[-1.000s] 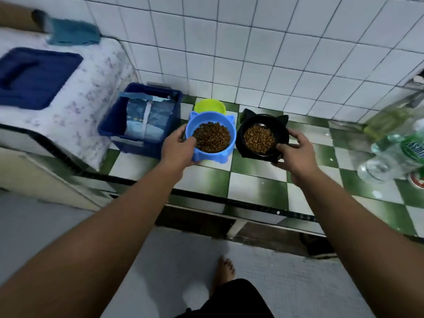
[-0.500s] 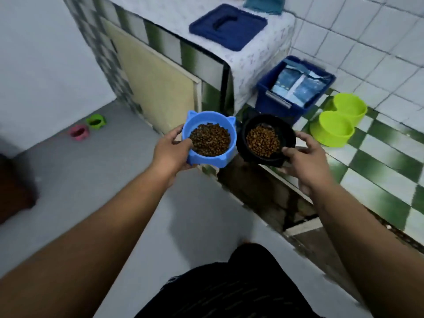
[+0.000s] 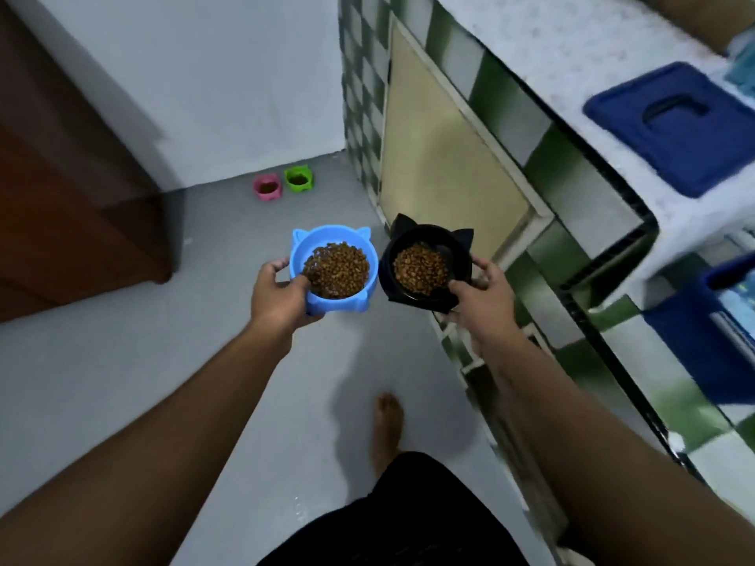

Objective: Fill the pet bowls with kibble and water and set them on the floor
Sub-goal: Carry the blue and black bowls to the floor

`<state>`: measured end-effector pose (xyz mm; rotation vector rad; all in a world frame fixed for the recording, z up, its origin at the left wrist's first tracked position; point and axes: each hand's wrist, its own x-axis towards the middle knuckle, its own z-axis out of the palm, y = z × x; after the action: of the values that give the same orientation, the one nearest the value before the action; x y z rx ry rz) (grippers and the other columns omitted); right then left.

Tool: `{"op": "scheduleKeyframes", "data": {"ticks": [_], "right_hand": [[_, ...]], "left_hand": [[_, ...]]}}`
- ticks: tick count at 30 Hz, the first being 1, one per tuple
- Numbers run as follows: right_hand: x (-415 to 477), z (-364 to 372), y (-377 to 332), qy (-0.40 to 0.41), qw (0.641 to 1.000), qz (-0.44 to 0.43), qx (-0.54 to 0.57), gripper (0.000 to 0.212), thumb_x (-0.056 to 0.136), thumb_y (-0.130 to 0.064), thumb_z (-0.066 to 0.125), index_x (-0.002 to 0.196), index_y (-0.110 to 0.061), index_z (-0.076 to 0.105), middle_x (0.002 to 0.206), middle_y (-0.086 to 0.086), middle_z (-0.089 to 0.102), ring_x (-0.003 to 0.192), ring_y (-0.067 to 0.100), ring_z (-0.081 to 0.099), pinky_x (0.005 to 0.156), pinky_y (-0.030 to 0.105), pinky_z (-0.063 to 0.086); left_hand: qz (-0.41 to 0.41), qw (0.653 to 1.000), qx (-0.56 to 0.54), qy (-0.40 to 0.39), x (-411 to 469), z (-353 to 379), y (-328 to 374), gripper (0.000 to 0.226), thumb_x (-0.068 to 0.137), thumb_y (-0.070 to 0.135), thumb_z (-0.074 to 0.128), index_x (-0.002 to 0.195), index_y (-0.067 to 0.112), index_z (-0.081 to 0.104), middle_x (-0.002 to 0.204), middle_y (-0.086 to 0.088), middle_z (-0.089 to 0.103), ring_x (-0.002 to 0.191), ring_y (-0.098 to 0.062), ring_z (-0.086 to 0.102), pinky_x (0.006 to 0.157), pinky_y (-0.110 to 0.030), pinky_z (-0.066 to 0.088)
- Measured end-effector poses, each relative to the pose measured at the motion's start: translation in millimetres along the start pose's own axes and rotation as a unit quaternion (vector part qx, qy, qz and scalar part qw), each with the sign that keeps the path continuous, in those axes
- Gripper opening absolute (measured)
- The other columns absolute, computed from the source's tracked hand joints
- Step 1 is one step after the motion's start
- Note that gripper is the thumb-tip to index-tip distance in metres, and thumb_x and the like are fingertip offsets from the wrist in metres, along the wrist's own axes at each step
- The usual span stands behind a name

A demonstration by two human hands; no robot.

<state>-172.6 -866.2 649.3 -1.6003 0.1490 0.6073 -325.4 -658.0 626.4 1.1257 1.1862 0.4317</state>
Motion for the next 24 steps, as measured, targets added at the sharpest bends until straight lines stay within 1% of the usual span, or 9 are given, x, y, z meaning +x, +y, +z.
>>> {"op": "scheduleKeyframes", "data": {"ticks": [3,7,10,13,15,18,21,23,24], "right_hand": [[58,49,-14,-0.036,0.999,0.018,-0.017,0.054,0.093,0.005,0.059,0.136,-0.025,0.049,0.105,0.004,0.064,0.093,0.020,0.066,0.071,0.041,0.062],[130,117,-33,-0.075,0.994,0.011,-0.076,0.054,0.092,0.003,0.059,0.136,-0.026,0.048,0.114,0.010,0.062,0.097,0.022,0.065,0.078,0.049,0.061],[178,166,-47,-0.091,0.990,0.015,-0.105,0.053,0.091,0.003,0.060,0.133,-0.028,0.050,0.115,0.012,0.063,0.102,0.028,0.065,0.076,0.051,0.061],[224,217,-53,-0.109,0.987,0.024,-0.119,0.050,0.090,0.004,0.059,0.127,-0.030,0.050,0.118,0.012,0.063,0.102,0.030,0.066,0.071,0.046,0.061],[255,252,-54,-0.115,0.985,0.031,-0.123,0.050,0.090,0.004,0.058,0.126,-0.031,0.051,0.122,0.011,0.062,0.103,0.029,0.066,0.073,0.047,0.061],[303,302,-48,-0.113,0.983,0.043,-0.135,0.053,0.091,0.004,0.058,0.133,-0.028,0.050,0.118,0.009,0.064,0.102,0.027,0.066,0.070,0.043,0.062],[357,353,-32,-0.108,0.984,0.061,-0.130,0.052,0.092,0.005,0.056,0.135,-0.025,0.050,0.110,0.004,0.063,0.098,0.022,0.066,0.061,0.033,0.060],[400,388,-17,-0.106,0.982,0.069,-0.141,0.052,0.092,0.005,0.057,0.134,-0.025,0.050,0.106,0.001,0.062,0.095,0.020,0.065,0.057,0.031,0.059],[424,406,-7,-0.104,0.981,0.074,-0.146,0.052,0.092,0.005,0.058,0.133,-0.025,0.050,0.104,-0.001,0.062,0.095,0.019,0.065,0.058,0.032,0.059]], "left_hand": [[-0.006,0.999,-0.016,0.049,56,0,17,0.038,0.095,0.005,0.059,0.127,0.022,0.050,0.104,-0.019,0.070,0.076,-0.029,0.070,0.056,-0.042,0.063],[-0.002,0.995,-0.026,0.092,124,-2,45,0.032,0.096,0.009,0.059,0.121,0.026,0.051,0.107,-0.021,0.071,0.085,-0.032,0.073,0.060,-0.045,0.064],[-0.017,0.993,-0.032,0.111,173,-4,62,0.030,0.095,0.010,0.057,0.117,0.030,0.051,0.108,-0.021,0.070,0.092,-0.036,0.073,0.063,-0.047,0.064],[-0.031,0.990,-0.033,0.131,231,-11,76,0.029,0.095,0.011,0.057,0.113,0.032,0.052,0.104,-0.018,0.070,0.088,-0.034,0.073,0.063,-0.047,0.064],[-0.044,0.989,-0.029,0.141,274,-17,82,0.026,0.095,0.013,0.058,0.109,0.033,0.051,0.103,-0.015,0.071,0.083,-0.031,0.072,0.065,-0.050,0.064],[-0.051,0.987,-0.017,0.153,346,-25,83,0.022,0.095,0.017,0.060,0.100,0.035,0.048,0.100,-0.017,0.071,0.076,-0.031,0.072,0.062,-0.050,0.064],[-0.053,0.986,0.002,0.158,427,-27,79,0.018,0.098,0.017,0.057,0.109,0.026,0.047,0.099,-0.016,0.069,0.076,-0.030,0.072,0.060,-0.049,0.064],[-0.050,0.984,0.026,0.166,482,-25,69,0.018,0.099,0.017,0.056,0.112,0.023,0.045,0.100,-0.015,0.067,0.078,-0.031,0.071,0.062,-0.050,0.064],[-0.051,0.983,0.037,0.174,510,-24,62,0.017,0.098,0.019,0.056,0.109,0.025,0.045,0.100,-0.015,0.067,0.080,-0.032,0.072,0.063,-0.052,0.064]]}}
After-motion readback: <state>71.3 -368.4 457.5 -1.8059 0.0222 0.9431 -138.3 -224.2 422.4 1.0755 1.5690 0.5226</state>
